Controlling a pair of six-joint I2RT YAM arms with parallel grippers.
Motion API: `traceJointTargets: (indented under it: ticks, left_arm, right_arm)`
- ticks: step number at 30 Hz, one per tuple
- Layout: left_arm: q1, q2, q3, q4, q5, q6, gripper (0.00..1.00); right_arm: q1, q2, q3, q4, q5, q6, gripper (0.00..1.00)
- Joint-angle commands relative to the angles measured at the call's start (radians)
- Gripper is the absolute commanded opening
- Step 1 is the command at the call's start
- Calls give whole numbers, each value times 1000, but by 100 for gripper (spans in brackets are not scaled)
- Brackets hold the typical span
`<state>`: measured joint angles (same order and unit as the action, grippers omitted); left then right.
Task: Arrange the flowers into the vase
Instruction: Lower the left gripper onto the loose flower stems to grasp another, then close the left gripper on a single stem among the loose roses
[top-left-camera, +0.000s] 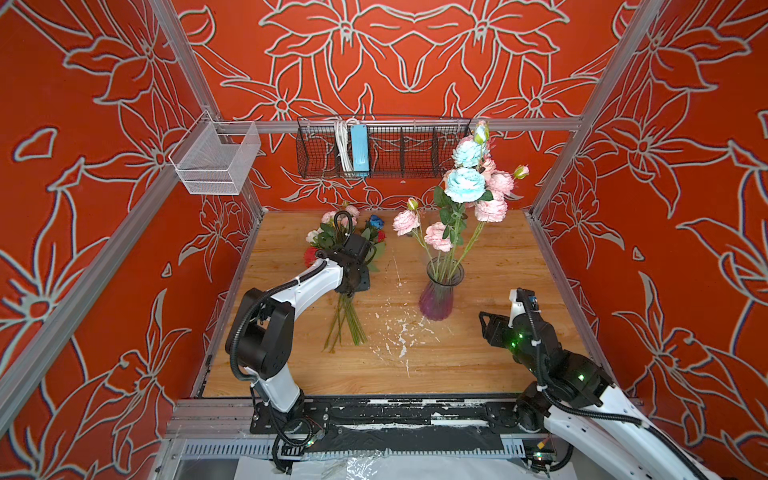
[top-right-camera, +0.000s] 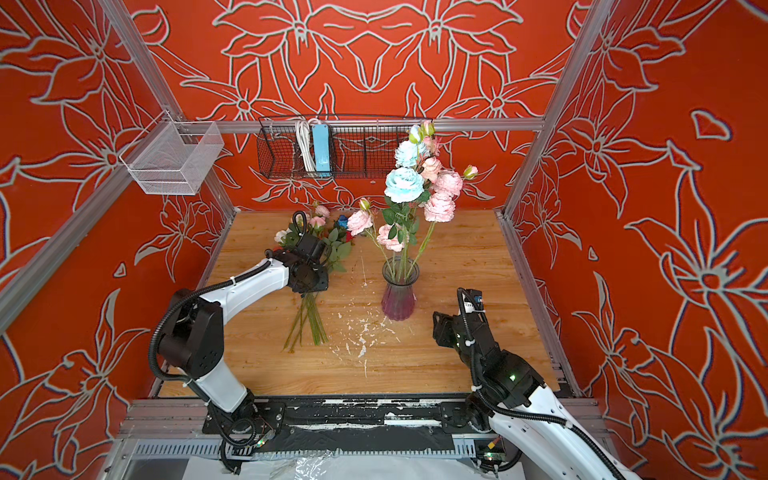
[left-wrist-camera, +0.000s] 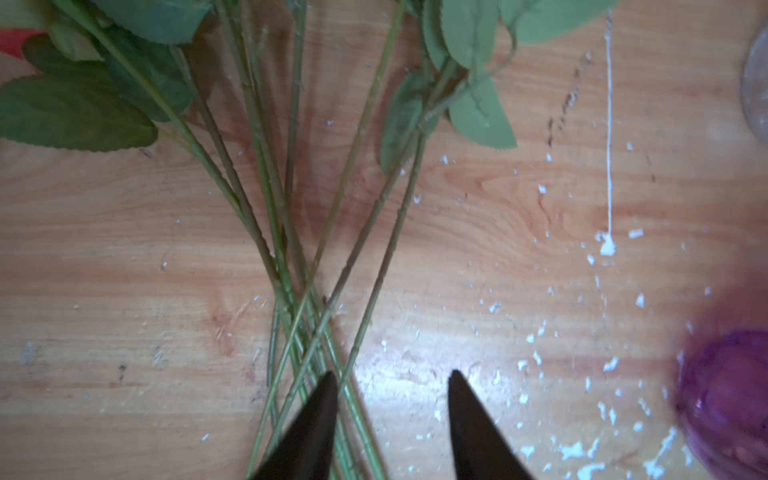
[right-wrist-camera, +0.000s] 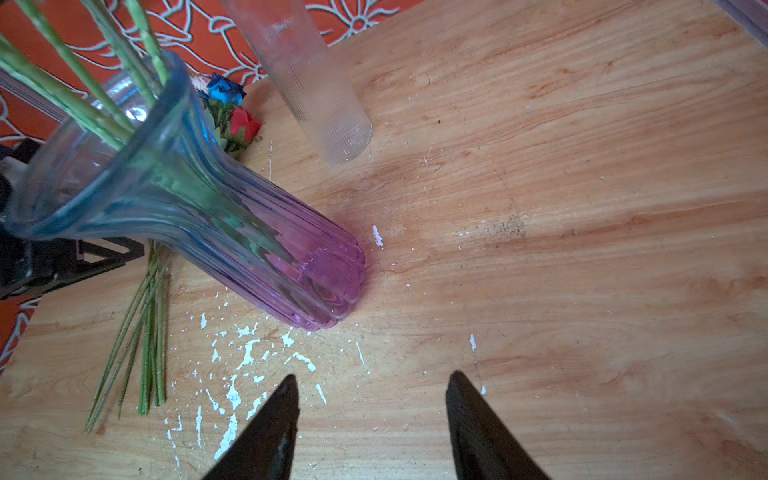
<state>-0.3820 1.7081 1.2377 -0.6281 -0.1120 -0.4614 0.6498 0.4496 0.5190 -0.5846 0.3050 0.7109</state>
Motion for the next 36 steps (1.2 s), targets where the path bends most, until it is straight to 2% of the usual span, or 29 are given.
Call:
traceJointTargets:
  ticks: [1,4,9,14,22,27,32,36]
  left_arm:
    - [19,42,68,-42,-43,61,38]
    - [41,86,123,-72,-79,82,37]
    - [116,149,183,-59,49,136,34]
    - [121,239,270,-122,78,185,34]
    - [120,302,267,-84,43,165,30]
    - [120,329,286,-90,19,168,21]
    - [122,334,290,-90,28,184,17]
    - [120,317,296,-102,53,186,5]
  right_arm:
    - [4,-39,-13,37,-3,-9,55]
    - [4,-45,-14,32,-8,-19,53]
    - [4,-22,-15,41,-26,-28,51]
    - [5,-7,-23,59,-40,-32,51]
    - [4,3,-29,74,-53,-33,51]
    - [4,7,-26,71,-55,-37,51]
    - [4,5,-23,69,-55,-39,51]
    - [4,6,-12,66,-53,-39,51]
